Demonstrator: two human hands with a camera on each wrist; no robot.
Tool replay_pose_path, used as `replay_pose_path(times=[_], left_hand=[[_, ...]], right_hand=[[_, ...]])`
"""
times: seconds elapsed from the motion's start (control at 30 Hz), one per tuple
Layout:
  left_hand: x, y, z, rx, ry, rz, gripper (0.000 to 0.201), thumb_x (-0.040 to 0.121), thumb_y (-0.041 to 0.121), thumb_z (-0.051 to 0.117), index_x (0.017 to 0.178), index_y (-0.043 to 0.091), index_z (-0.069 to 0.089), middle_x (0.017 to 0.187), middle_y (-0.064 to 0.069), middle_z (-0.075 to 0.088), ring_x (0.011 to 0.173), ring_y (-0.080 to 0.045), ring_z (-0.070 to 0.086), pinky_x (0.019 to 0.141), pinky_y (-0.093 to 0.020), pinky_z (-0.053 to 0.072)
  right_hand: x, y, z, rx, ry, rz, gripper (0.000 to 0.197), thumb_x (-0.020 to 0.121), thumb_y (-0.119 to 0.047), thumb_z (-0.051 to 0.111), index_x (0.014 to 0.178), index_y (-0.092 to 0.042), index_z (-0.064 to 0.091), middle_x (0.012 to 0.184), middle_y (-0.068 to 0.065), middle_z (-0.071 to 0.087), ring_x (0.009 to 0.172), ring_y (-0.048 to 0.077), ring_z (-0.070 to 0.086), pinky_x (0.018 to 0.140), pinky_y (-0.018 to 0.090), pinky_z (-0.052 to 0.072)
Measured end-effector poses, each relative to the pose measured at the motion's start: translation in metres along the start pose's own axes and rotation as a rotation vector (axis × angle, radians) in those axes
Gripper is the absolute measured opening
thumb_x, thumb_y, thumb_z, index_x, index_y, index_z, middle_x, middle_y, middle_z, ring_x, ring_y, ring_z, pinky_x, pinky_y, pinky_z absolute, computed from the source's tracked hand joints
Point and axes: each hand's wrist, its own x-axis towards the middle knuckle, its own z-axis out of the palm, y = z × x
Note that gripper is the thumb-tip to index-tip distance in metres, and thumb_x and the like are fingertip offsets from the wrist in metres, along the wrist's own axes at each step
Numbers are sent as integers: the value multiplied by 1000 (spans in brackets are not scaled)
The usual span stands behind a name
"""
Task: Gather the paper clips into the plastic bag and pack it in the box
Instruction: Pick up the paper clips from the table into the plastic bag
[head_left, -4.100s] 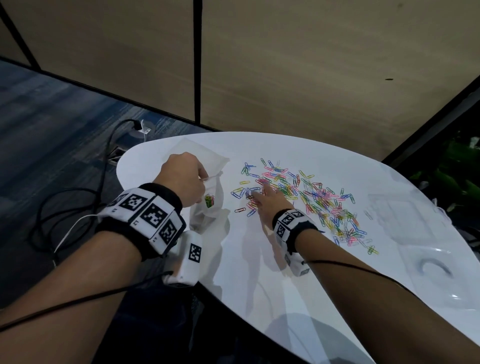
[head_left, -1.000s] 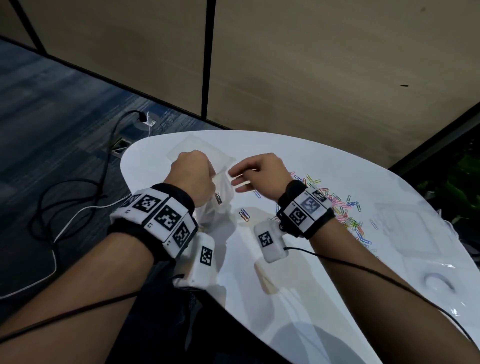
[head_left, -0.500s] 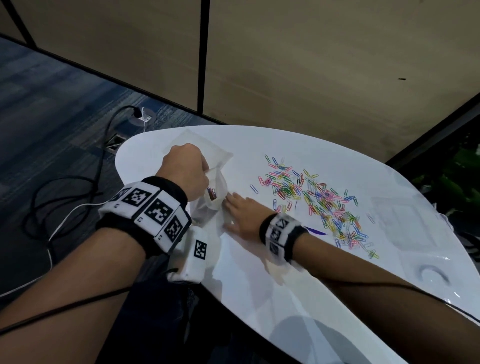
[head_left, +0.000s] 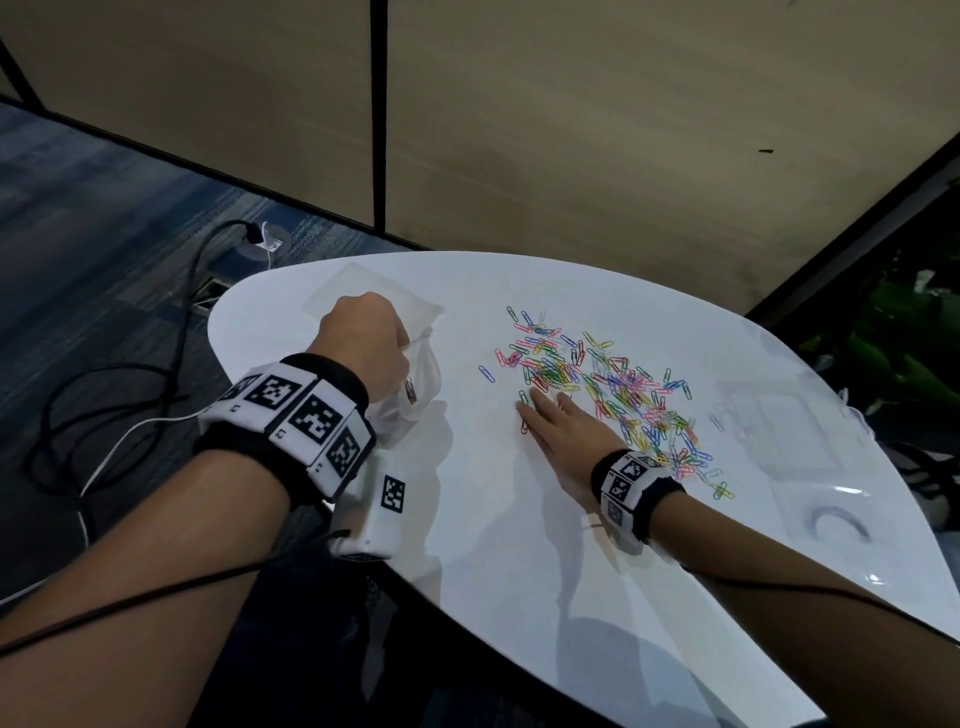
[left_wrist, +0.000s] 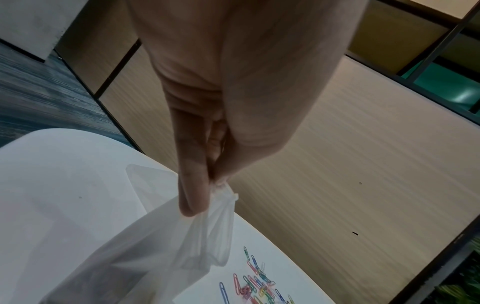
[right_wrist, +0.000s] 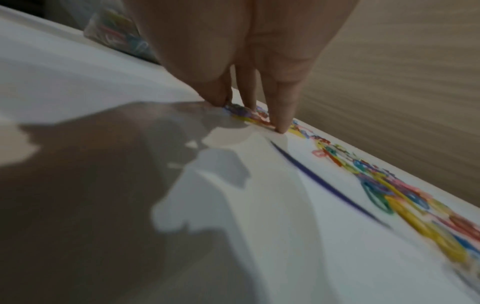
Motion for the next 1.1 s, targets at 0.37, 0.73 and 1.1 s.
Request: replay_pose_path(times=[0.37, 0.73, 1.1], left_hand=[[-6, 25, 18, 46, -67, 52, 29, 85, -5, 60, 104, 7, 78, 99, -17, 76, 92, -33, 75, 90, -40, 61], [-7, 51, 40, -37, -69, 96, 21, 89, 2, 65, 104, 9, 77, 105, -18, 74, 94, -35, 74, 89, -42, 61], [1, 30, 26, -79, 0, 17, 24, 92, -2, 58, 106, 7, 76, 90, -16, 77, 77, -27, 78, 87, -40, 63]], right_hand=[[10, 29, -41, 811, 211, 519, 10, 86, -14, 71, 92, -13, 78, 86, 0, 75, 81, 17, 71, 82, 26, 56], [3, -44, -135, 1645, 157, 177, 14, 88, -6, 68, 98, 3, 73, 86, 18, 72, 74, 27, 69, 86, 39, 60], [29, -12, -135, 986, 341, 232, 37, 89, 3, 47, 100, -15, 77, 100, 3, 73, 86, 19, 69, 85, 27, 55]])
